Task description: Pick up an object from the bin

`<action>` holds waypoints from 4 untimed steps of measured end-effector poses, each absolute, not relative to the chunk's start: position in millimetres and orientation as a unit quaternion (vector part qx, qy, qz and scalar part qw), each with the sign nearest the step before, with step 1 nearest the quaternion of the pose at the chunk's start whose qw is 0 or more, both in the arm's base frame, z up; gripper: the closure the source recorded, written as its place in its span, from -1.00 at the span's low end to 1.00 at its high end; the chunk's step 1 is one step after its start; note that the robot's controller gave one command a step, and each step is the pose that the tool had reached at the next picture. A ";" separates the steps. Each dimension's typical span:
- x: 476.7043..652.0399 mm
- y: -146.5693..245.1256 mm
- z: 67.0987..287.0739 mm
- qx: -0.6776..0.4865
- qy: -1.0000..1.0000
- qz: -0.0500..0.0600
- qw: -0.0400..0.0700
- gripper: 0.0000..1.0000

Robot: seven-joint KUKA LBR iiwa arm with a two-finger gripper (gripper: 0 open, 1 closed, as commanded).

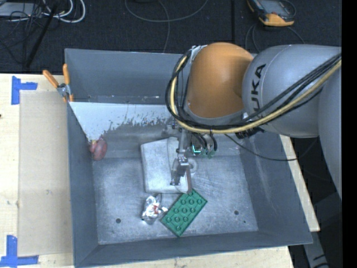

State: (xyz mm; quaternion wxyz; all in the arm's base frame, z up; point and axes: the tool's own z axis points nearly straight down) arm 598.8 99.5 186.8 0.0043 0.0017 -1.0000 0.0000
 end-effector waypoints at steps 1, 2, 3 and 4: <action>507.5 140.1 133.3 0.016 -1.000 0.000 0.006 -1.00; 527.2 131.0 98.2 0.076 -0.997 -0.002 -0.004 -1.00; 525.3 128.7 94.1 0.073 -0.997 0.000 0.000 1.00; 517.0 123.9 207.6 0.301 -0.954 0.000 -0.001 1.00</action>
Offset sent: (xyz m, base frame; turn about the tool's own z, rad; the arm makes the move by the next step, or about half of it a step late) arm -0.0866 0.0378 -0.0497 -0.0225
